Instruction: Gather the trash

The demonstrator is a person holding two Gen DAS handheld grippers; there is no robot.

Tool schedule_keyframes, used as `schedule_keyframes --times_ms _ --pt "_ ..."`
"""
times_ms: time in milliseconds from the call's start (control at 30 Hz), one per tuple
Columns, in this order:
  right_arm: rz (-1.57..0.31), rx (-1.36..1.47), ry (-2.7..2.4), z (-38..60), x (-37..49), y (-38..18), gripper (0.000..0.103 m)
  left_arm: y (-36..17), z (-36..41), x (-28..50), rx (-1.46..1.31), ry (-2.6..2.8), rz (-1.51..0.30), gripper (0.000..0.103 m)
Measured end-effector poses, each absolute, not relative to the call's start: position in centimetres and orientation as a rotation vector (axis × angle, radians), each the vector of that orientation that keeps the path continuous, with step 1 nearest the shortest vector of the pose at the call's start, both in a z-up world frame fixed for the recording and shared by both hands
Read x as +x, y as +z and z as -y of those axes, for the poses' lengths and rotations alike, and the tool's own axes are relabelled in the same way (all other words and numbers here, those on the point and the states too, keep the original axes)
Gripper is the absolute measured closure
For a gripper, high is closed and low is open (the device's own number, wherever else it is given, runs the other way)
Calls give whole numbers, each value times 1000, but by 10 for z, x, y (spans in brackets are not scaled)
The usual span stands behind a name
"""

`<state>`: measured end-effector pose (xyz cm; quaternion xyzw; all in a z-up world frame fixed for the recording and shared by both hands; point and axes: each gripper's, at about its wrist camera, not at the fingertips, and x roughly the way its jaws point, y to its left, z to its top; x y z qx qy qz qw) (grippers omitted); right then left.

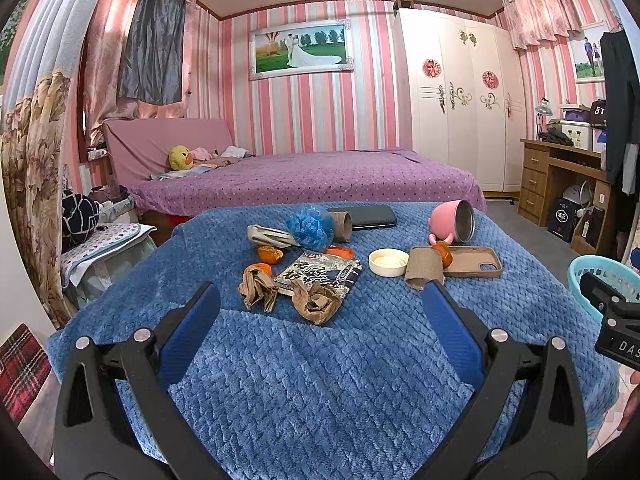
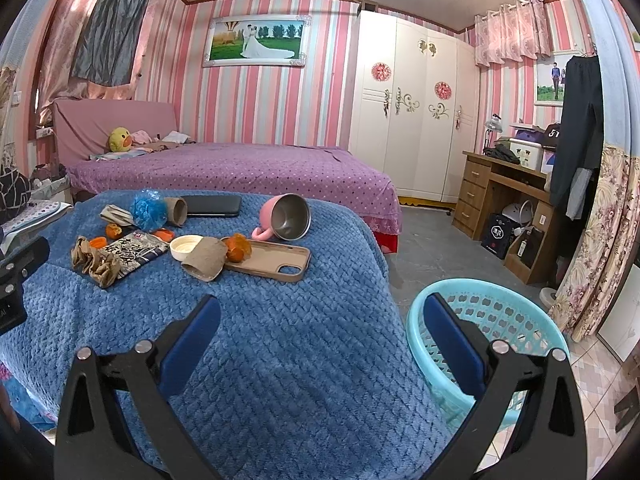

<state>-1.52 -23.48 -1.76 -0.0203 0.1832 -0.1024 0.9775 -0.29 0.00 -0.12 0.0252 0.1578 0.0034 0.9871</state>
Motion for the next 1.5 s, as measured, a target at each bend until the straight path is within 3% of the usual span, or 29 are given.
schedule_keyframes --times_ms 933,1267,1500 --pt "-398 8 -178 236 -2 -7 4 6 1 17 83 -4 -367 5" --pt "-336 5 -193 235 50 46 4 43 -20 63 57 -34 -353 5" --pt "-374 3 -203 231 98 45 4 48 -34 103 20 -41 -375 5"
